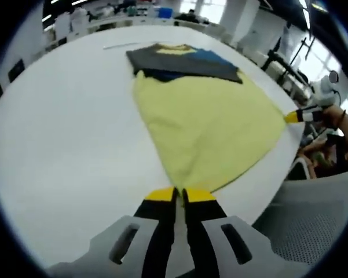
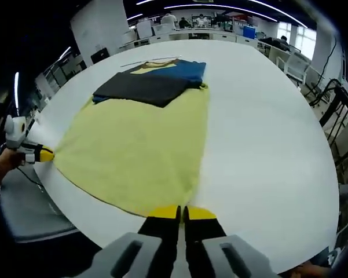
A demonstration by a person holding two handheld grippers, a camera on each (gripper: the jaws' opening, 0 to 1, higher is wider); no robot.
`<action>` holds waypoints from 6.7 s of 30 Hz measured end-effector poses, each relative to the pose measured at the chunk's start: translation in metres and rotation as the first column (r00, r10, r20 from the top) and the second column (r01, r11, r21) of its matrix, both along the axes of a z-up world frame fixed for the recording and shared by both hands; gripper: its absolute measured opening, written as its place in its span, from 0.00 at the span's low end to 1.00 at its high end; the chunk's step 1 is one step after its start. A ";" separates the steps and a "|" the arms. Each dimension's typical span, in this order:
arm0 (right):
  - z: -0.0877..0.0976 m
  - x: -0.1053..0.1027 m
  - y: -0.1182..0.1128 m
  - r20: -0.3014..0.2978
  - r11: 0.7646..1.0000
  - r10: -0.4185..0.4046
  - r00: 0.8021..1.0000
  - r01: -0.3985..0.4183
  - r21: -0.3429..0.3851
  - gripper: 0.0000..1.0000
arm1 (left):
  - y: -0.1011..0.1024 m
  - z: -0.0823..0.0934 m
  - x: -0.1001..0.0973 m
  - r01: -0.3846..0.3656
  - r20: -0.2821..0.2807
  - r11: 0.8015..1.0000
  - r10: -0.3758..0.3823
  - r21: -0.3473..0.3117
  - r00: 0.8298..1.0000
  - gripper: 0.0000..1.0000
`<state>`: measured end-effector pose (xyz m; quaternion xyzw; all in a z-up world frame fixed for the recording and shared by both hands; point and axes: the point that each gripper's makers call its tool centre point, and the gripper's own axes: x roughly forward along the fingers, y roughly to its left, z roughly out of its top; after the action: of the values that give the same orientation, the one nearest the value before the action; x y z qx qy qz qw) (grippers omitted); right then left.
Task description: Fold the garment on the visible template until the final outline fits inside the template.
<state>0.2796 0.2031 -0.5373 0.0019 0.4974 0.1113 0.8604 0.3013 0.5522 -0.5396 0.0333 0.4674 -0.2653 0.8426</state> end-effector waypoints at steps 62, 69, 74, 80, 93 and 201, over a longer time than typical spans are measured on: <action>-0.006 -0.074 0.062 -0.066 0.985 0.149 0.987 -0.142 0.100 0.00 | 0.067 0.014 -0.088 0.067 -0.068 0.992 -0.060 0.103 0.996 0.00; -0.004 -0.077 0.064 -0.073 0.985 0.150 0.986 -0.142 0.102 0.00 | 0.066 0.017 -0.090 0.061 -0.066 0.994 -0.055 0.091 0.996 0.00; 0.009 -0.070 0.065 -0.043 0.985 0.140 0.989 -0.135 0.112 0.00 | 0.068 0.029 -0.081 0.016 -0.057 0.999 -0.014 0.046 0.998 0.00; 0.025 -0.055 0.068 -0.004 0.983 0.146 0.989 -0.145 0.114 0.00 | 0.065 0.048 -0.066 -0.006 -0.016 1.000 0.006 0.003 1.000 0.00; 0.060 -0.019 0.065 0.081 0.974 0.214 0.974 -0.219 0.058 0.00 | 0.065 0.084 -0.026 -0.038 0.068 0.998 0.042 -0.055 0.997 0.00; 0.008 0.293 0.054 0.213 1.000 -0.012 0.977 0.017 -0.021 0.00 | 0.075 0.019 0.286 -0.507 0.218 0.841 0.539 -0.188 0.814 0.00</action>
<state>0.5727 0.2574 -0.5292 -0.0161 0.4037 0.0992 0.9094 0.5871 0.6277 -0.5208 -0.1131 0.3260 -0.0441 0.9376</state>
